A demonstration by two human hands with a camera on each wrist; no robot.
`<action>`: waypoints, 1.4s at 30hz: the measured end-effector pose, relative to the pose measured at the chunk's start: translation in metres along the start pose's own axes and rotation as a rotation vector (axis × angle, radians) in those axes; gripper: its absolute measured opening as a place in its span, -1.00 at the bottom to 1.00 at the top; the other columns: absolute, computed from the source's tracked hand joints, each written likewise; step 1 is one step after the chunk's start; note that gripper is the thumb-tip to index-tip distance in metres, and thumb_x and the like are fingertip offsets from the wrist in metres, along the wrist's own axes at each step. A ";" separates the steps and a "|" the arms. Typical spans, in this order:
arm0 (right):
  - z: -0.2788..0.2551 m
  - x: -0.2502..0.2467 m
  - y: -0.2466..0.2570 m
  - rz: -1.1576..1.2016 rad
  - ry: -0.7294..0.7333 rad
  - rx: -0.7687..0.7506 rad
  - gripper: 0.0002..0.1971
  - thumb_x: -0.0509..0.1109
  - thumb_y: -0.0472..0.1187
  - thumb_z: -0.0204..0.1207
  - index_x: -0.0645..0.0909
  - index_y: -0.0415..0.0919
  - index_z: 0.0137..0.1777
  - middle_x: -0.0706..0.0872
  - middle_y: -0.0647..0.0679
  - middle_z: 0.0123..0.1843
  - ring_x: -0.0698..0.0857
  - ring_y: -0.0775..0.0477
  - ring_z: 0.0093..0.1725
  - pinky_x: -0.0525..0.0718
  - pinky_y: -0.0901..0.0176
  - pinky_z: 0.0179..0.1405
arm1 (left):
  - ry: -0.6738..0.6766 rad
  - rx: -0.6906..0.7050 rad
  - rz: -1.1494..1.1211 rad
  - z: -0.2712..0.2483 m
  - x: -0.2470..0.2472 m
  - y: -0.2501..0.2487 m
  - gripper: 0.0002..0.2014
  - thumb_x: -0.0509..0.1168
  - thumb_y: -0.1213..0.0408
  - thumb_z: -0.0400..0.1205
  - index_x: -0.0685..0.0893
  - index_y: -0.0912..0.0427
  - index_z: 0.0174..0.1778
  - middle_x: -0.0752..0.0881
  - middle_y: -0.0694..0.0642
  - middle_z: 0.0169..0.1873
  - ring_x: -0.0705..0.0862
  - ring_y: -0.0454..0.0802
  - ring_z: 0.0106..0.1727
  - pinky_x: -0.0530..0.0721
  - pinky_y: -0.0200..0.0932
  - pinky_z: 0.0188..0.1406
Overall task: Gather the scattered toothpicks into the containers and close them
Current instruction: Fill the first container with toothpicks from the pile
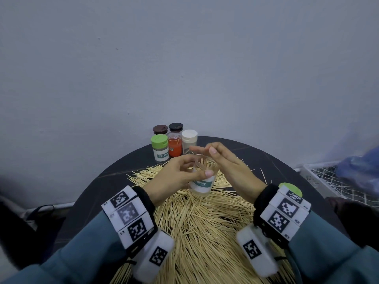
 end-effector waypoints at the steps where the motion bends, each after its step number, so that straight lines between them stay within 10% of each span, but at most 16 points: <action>1: 0.000 -0.003 -0.001 -0.014 -0.012 0.007 -0.78 0.03 -0.07 0.69 0.50 -0.08 0.06 0.67 0.10 0.31 0.59 0.26 0.31 0.52 0.60 0.10 | -0.001 -0.004 0.009 0.000 0.000 0.001 -0.31 0.43 -0.04 0.29 0.52 -0.05 0.39 0.62 0.05 0.35 0.63 -0.11 0.29 0.66 -0.11 0.16; 10: 0.005 -0.054 -0.009 -0.377 -0.178 0.169 -0.84 0.15 -0.15 0.68 0.49 -0.17 0.14 0.71 -0.03 0.17 0.64 0.18 0.12 0.47 0.38 -0.01 | -0.004 -0.029 0.034 0.002 -0.002 0.006 -0.32 0.45 -0.01 0.29 0.56 0.02 0.38 0.64 0.07 0.33 0.64 -0.06 0.28 0.68 -0.06 0.17; 16: -0.007 -0.039 -0.047 -1.095 0.233 0.441 -0.66 0.32 -0.16 0.59 0.45 -0.19 0.33 0.62 -0.08 0.26 0.60 -0.03 0.22 0.58 0.16 0.24 | -0.019 -0.037 0.049 0.005 -0.005 0.009 -0.27 0.46 0.00 0.29 0.52 0.03 0.43 0.61 0.07 0.36 0.60 -0.05 0.33 0.67 -0.09 0.16; 22: -0.005 -0.002 -0.075 -1.333 0.426 0.469 -0.48 0.40 -0.10 0.51 0.42 -0.26 0.43 0.54 -0.14 0.35 0.54 -0.13 0.30 0.54 0.00 0.32 | -0.025 -0.026 0.040 0.004 -0.005 0.007 -0.44 0.48 0.09 0.39 0.58 0.00 0.34 0.66 0.04 0.29 0.62 -0.08 0.30 0.68 -0.15 0.14; 36: -0.011 0.000 -0.076 -1.401 0.537 0.524 -0.76 0.19 -0.14 0.66 0.50 -0.30 0.17 0.60 -0.20 0.20 0.52 -0.13 0.04 0.45 0.11 -0.01 | 0.009 -0.009 0.047 0.006 -0.003 0.011 -0.63 0.46 0.20 0.48 0.60 -0.13 0.18 0.69 -0.04 0.19 0.64 -0.20 0.20 0.68 -0.36 -0.09; 42: -0.013 0.004 -0.072 -1.353 0.526 0.520 -0.89 0.06 -0.22 0.71 0.38 -0.23 0.03 0.58 -0.24 0.15 0.41 -0.04 -0.01 0.32 0.21 -0.06 | -0.006 -0.015 0.056 0.005 -0.008 0.011 -0.34 0.47 -0.02 0.26 0.59 -0.04 0.32 0.65 0.03 0.28 0.60 -0.07 0.32 0.67 -0.08 0.19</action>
Point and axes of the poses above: each hand's wrist, its own z-axis towards the middle knuckle, its own x-axis out of the palm, y = z × x, the point moved 10 cm from there along z, towards the middle knuckle
